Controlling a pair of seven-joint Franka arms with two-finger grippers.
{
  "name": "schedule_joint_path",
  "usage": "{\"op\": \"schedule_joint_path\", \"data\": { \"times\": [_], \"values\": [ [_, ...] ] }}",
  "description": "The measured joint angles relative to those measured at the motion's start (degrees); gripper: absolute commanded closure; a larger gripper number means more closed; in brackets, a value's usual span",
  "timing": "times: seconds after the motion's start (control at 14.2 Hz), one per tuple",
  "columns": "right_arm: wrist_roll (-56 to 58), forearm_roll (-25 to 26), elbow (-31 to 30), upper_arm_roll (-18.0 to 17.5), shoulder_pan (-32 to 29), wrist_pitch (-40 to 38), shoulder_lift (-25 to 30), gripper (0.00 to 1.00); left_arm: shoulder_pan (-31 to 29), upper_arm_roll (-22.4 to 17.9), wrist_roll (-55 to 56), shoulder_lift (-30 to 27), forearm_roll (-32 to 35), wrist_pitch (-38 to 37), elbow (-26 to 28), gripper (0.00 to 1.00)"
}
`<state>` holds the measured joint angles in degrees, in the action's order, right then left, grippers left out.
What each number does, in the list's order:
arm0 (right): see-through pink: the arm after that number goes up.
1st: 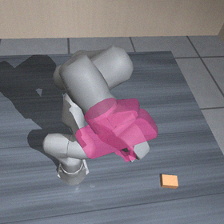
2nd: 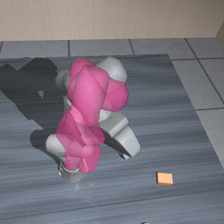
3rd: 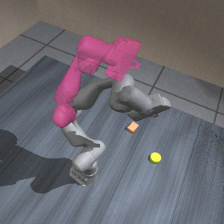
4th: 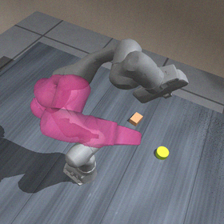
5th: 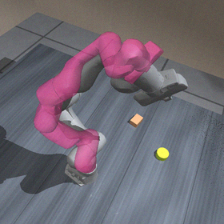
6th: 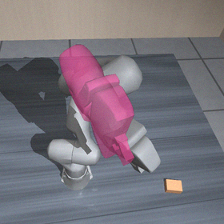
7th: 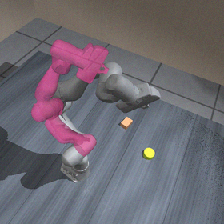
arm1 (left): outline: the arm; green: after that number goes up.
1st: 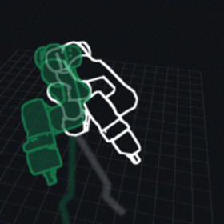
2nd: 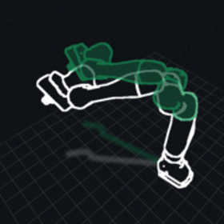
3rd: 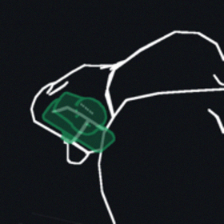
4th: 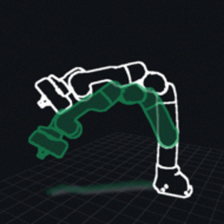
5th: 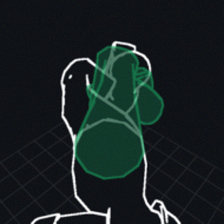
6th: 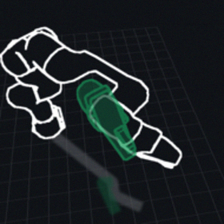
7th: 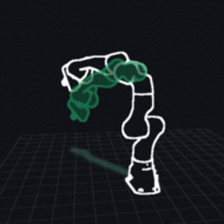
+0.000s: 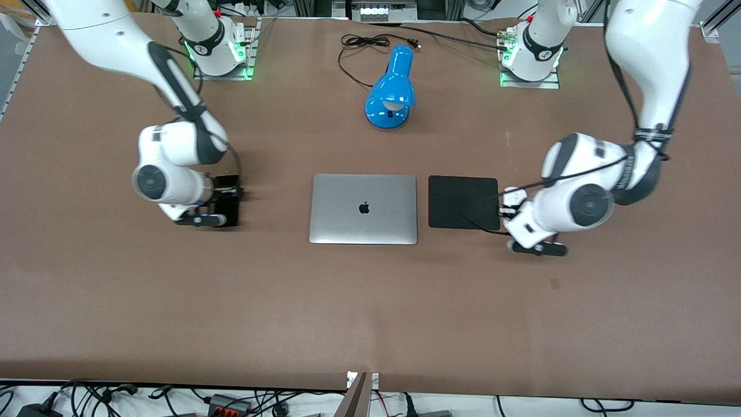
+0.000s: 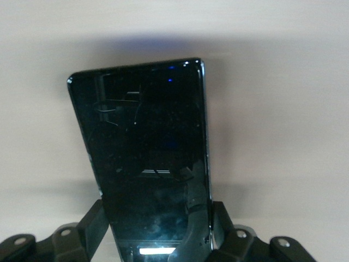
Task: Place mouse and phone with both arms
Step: 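Carry the phone toward the laptop while the left gripper carries the mouse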
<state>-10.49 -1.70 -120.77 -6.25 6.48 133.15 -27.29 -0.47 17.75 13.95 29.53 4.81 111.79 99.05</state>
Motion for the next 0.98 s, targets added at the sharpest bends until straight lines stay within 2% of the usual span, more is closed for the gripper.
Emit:
{"op": "schedule_joint_path", "data": {
  "times": [0.21, 0.42, 0.49, 0.56, 0.63, 0.7, 0.98],
  "values": [
    [-3.6, -0.1, 0.4, -0.3, 5.7, 1.2, -0.2, 0.46, 1.5, 0.0, 1.1, 0.6, 0.0, 8.4, 6.3, 0.6],
    [-6.8, -0.1, 1.4, -0.3, 7.8, 1.6, -1.2, 0.46, 3.6, 0.1, 4.4, 0.9, 0.0, 20.0, 13.8, 0.55],
    [-7.3, -0.1, 1.7, -0.3, 7.9, 1.7, -1.3, 0.46, 4.5, 0.1, 5.9, 1.0, 0.0, 24.0, 16.1, 0.5],
    [-7.6, -0.1, 1.8, -0.3, 8.1, 1.8, -1.4, 0.46, 5.2, 0.1, 6.7, 1.1, 0.0, 26.9, 17.8, 0.37],
    [-8.4, -0.1, 1.9, -0.3, 8.3, 2.2, -1.5, 0.46, 5.4, 0.1, 7.1, 1.1, 0.0, 28.7, 19.1, 0.05],
    [-9.8, -0.1, 2.1, -0.3, 8.7, 2.6, -1.6, 0.46, 5.3, 0.1, 7.2, 0.9, 0.0, 29.4, 19.5, 0.0],
    [-12.3, -0.2, 3.8, -0.3, 11.0, 3.7, -2.6, 0.46, 4.8, -0.1, 7.2, 0.2, 0.0, 29.9, 19.3, 0.0]
  ]
}}
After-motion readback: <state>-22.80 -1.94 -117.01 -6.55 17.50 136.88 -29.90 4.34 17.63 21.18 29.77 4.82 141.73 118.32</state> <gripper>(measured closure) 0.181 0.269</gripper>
